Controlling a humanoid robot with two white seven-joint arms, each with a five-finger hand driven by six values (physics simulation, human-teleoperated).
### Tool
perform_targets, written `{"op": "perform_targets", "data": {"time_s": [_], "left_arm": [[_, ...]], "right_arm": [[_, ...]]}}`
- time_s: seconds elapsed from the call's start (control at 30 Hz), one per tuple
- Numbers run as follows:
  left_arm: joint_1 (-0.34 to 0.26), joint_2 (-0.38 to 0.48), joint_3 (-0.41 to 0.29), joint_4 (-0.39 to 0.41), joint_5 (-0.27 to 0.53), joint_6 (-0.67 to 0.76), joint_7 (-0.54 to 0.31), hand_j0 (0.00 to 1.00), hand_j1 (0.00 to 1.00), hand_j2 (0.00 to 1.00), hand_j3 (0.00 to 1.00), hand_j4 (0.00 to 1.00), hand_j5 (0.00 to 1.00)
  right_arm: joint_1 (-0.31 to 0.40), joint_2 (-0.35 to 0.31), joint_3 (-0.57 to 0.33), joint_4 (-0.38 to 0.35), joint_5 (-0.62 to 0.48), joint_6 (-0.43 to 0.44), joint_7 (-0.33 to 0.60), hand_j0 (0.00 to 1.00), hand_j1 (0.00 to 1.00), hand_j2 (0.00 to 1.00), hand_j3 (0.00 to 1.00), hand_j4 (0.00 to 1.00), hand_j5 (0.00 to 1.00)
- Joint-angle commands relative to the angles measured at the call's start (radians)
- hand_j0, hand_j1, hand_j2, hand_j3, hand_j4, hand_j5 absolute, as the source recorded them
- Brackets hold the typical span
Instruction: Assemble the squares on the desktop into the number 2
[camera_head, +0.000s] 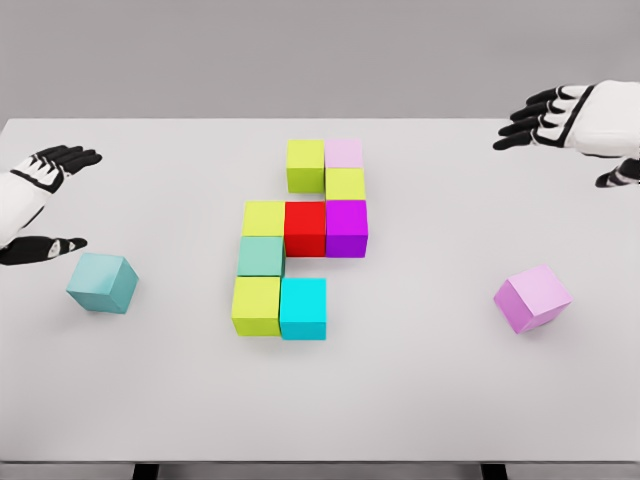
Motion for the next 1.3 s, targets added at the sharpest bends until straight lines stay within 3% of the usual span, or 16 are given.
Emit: {"op": "perform_targets", "data": {"time_s": [0.0,0.17,0.23,0.3,0.37,0.43,0.47,0.53,0.57,0.6,0.63,0.67,0.83,0.93,1.07,1.27], "left_arm": [[0.000,0.000,0.000,-0.001,0.005,0.000,0.000,1.00,1.00,1.00,1.00,1.00,1.00],[-0.006,0.001,0.013,-0.001,0.006,0.000,-0.001,1.00,1.00,1.00,1.00,1.00,1.00],[-0.003,0.010,0.028,-0.008,0.017,0.000,-0.004,1.00,1.00,1.00,1.00,1.00,1.00],[0.008,0.022,0.092,-0.028,0.040,0.000,-0.004,1.00,1.00,1.00,1.00,1.00,1.00],[0.008,0.127,0.091,-0.033,0.109,0.000,-0.004,1.00,1.00,1.00,1.00,1.00,1.00],[0.014,0.168,0.066,-0.037,0.161,0.000,-0.007,1.00,1.00,1.00,1.00,1.00,1.00],[0.012,0.237,0.019,-0.037,0.223,0.000,-0.049,1.00,1.00,1.00,1.00,1.00,1.00],[0.009,0.403,-0.089,-0.067,0.411,0.000,-0.208,1.00,1.00,1.00,1.00,1.00,1.00],[0.011,0.441,-0.110,-0.080,0.477,0.000,-0.283,1.00,1.00,1.00,1.00,1.00,1.00],[0.011,0.467,-0.122,-0.102,0.526,0.000,-0.417,1.00,1.00,1.00,1.00,1.00,1.00],[0.009,0.480,-0.122,-0.117,0.548,0.000,-0.555,1.00,1.00,1.00,1.00,1.00,1.00],[0.006,0.492,-0.122,-0.123,0.582,0.000,-0.634,1.00,1.00,1.00,1.00,1.00,1.00],[0.008,0.533,-0.124,-0.168,0.715,0.000,-0.634,1.00,1.00,1.00,1.00,1.00,1.00],[-0.003,0.535,-0.122,-0.175,0.790,0.224,-0.634,1.00,1.00,1.00,1.00,1.00,1.00],[-0.002,0.529,-0.124,-0.192,0.796,0.563,-0.634,1.00,1.00,1.00,1.00,1.00,1.00],[0.002,0.516,-0.124,-0.194,0.775,0.634,-0.634,1.00,1.00,1.00,1.00,1.00,1.00]], "right_arm": [[0.000,0.002,0.001,-0.019,-0.003,0.002,0.001,1.00,1.00,1.00,1.00,1.00,1.00],[0.014,-0.003,0.001,-0.021,-0.008,0.002,0.001,1.00,1.00,1.00,1.00,1.00,1.00],[0.075,-0.056,0.007,-0.019,-0.008,0.002,0.001,1.00,1.00,1.00,1.00,1.00,1.00],[0.158,-0.110,0.011,-0.019,-0.017,0.002,0.001,1.00,1.00,1.00,1.00,1.00,1.00],[0.202,-0.173,0.013,-0.019,-0.075,0.002,0.001,1.00,1.00,1.00,1.00,1.00,1.00],[0.213,-0.201,0.013,-0.019,-0.178,0.002,0.001,1.00,1.00,1.00,1.00,1.00,1.00],[0.218,-0.196,0.014,-0.019,-0.271,0.002,0.001,1.00,1.00,1.00,1.00,1.00,1.00],[0.233,-0.176,0.037,-0.019,-0.394,0.107,0.001,1.00,1.00,1.00,1.00,1.00,1.00],[0.235,-0.169,0.044,-0.019,-0.414,0.159,0.001,1.00,1.00,1.00,1.00,1.00,1.00],[0.235,-0.153,0.062,-0.019,-0.422,0.217,0.001,1.00,1.00,1.00,1.00,1.00,1.00],[0.235,-0.138,0.088,-0.019,-0.423,0.256,0.001,1.00,1.00,1.00,1.00,1.00,1.00],[0.235,-0.129,0.108,-0.019,-0.423,0.277,0.001,1.00,1.00,1.00,1.00,1.00,1.00],[0.236,-0.136,0.165,-0.019,-0.422,0.309,0.001,1.00,1.00,1.00,1.00,1.00,1.00],[0.236,-0.129,0.209,-0.018,-0.422,0.319,0.001,1.00,1.00,1.00,1.00,1.00,1.00],[0.235,-0.092,0.218,-0.016,-0.405,0.404,0.001,1.00,1.00,1.00,1.00,1.00,1.00],[0.233,-0.089,0.242,-0.010,-0.379,0.401,0.001,1.00,1.00,1.00,1.00,1.00,1.00]]}}
